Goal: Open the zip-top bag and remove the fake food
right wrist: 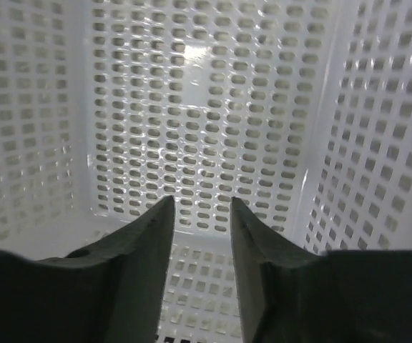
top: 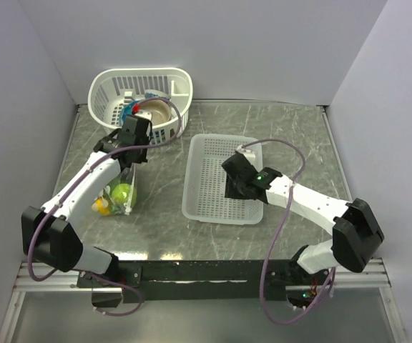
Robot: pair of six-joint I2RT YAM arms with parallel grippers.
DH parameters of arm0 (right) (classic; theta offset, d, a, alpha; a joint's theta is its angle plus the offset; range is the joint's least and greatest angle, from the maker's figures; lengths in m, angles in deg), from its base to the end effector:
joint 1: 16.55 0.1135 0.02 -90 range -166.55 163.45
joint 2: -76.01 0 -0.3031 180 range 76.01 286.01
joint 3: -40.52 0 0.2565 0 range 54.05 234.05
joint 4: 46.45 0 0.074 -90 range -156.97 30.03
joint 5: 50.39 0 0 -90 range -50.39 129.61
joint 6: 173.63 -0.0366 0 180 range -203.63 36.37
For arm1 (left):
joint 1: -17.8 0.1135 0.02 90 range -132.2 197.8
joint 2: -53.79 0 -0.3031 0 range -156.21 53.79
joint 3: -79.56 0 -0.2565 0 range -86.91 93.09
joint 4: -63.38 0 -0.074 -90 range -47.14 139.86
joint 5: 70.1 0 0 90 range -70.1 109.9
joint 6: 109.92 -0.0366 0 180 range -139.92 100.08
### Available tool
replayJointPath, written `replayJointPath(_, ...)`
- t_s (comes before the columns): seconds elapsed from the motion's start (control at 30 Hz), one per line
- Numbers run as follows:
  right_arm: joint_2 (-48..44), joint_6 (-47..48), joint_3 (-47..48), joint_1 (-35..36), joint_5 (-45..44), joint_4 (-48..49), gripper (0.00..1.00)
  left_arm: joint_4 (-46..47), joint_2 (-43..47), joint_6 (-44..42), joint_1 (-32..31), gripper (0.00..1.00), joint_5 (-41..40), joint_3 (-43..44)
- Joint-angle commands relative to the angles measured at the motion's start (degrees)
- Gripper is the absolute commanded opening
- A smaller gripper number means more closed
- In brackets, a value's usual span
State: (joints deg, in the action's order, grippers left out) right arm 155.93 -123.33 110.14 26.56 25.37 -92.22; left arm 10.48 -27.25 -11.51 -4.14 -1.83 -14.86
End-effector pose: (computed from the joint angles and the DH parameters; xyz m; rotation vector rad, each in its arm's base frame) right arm 0.2109 0.1851 0.2752 0.0210 2.5267 0.2729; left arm 0.2836 -0.0996 0.3525 0.1061 2.3445 0.2006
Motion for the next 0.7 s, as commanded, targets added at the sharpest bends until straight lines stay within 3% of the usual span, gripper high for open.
replayJointPath(0.0,-0.99,-4.93,0.95,-0.31,-7.28,-6.41,0.4,-6.06,0.79,3.28,0.05,0.01,14.24,3.79)
replayJointPath(0.1,-2.31,-6.78,0.51,-2.05,-11.15,-9.75,0.4,-6.33,0.09,3.72,-0.13,0.01,20.85,7.22)
replayJointPath(0.4,-6.7,-5.22,-2.04,-12.26,-10.46,-13.63,0.38,-6.24,-5.88,7.76,-4.25,0.01,22.7,16.27)
replayJointPath(0.5,-6.45,-3.46,-1.17,-14.54,-10.72,-14.07,0.32,-4.93,-7.38,9.34,-4.7,0.01,22.09,17.33)
replayJointPath(0.57,-6.09,-2.31,0.15,-15.16,-12.12,-14.59,0.22,-3.7,-7.65,9.79,-4.7,0.01,21.91,17.16)
replayJointPath(0.67,-5.48,-0.38,3.31,-14.47,-14.41,-14.51,0.21,-0.88,-7.47,11.19,-4.7,0.01,22.0,16.72)
